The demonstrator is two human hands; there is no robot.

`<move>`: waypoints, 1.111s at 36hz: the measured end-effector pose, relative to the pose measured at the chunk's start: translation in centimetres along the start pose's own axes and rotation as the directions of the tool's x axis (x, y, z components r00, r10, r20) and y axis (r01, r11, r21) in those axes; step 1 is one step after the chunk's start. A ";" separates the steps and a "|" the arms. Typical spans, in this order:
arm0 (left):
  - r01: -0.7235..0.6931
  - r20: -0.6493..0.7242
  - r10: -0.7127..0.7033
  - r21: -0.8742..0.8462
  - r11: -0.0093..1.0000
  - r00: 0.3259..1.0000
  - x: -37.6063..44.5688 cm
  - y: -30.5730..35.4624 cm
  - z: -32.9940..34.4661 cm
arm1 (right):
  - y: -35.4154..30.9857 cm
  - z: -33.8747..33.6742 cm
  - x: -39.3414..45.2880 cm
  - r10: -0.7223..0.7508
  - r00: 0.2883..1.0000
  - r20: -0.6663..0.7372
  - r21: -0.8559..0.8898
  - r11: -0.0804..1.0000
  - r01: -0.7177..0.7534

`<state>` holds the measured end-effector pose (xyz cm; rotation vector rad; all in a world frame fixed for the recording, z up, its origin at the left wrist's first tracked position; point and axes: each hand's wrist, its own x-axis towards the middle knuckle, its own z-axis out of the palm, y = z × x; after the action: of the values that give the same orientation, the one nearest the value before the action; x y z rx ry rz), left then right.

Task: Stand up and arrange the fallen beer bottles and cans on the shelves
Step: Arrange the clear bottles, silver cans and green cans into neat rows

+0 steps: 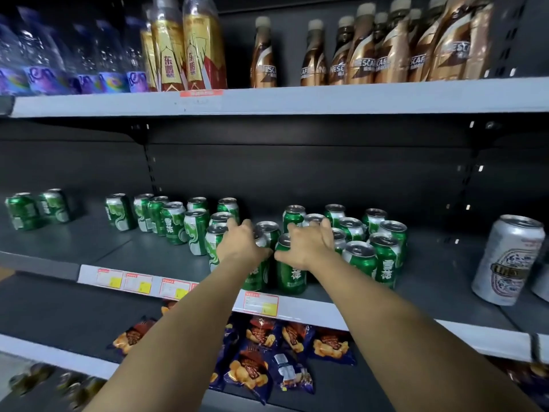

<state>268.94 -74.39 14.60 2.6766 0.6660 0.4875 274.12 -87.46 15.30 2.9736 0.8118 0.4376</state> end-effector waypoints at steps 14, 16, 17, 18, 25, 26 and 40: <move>0.003 -0.070 -0.011 -0.120 0.993 0.997 0.6 -1.4 3.0 | 5.6 -2.5 -3.8 0.200 0.872 -0.448 0.179 0.975 -0.132; 0.032 -0.077 -0.042 -0.121 0.992 0.996 0.7 -0.9 2.3 | 8.3 -2.9 -4.5 0.287 0.839 -0.463 0.207 0.955 -0.213; 0.041 -0.135 -0.057 -0.122 0.992 0.989 0.5 -0.4 1.9 | 9.8 -3.1 -4.9 0.339 0.816 -0.468 0.227 0.939 -0.260; 0.029 -0.232 -0.059 -0.131 0.991 0.971 0.3 0.4 1.5 | 11.3 -3.2 -5.3 0.395 0.788 -0.471 0.251 0.917 -0.310; -0.432 -0.670 0.183 -0.226 0.873 0.720 -3.0 12.0 1.7 | 21.9 -3.0 -9.3 0.739 0.465 -0.488 0.523 0.674 -0.523; -0.476 -0.668 0.214 -0.236 0.847 0.713 -3.7 14.1 2.3 | 23.3 -2.8 -10.1 0.757 0.426 -0.495 0.553 0.653 -0.518; -0.348 0.075 0.456 -0.539 0.767 0.887 -11.8 31.8 19.2 | 32.8 7.4 -16.7 0.595 0.802 -0.059 0.606 0.660 -0.444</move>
<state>279.01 -111.38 7.48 2.2899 -0.1172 0.4143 278.64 -123.82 7.09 3.7739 0.0141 0.7170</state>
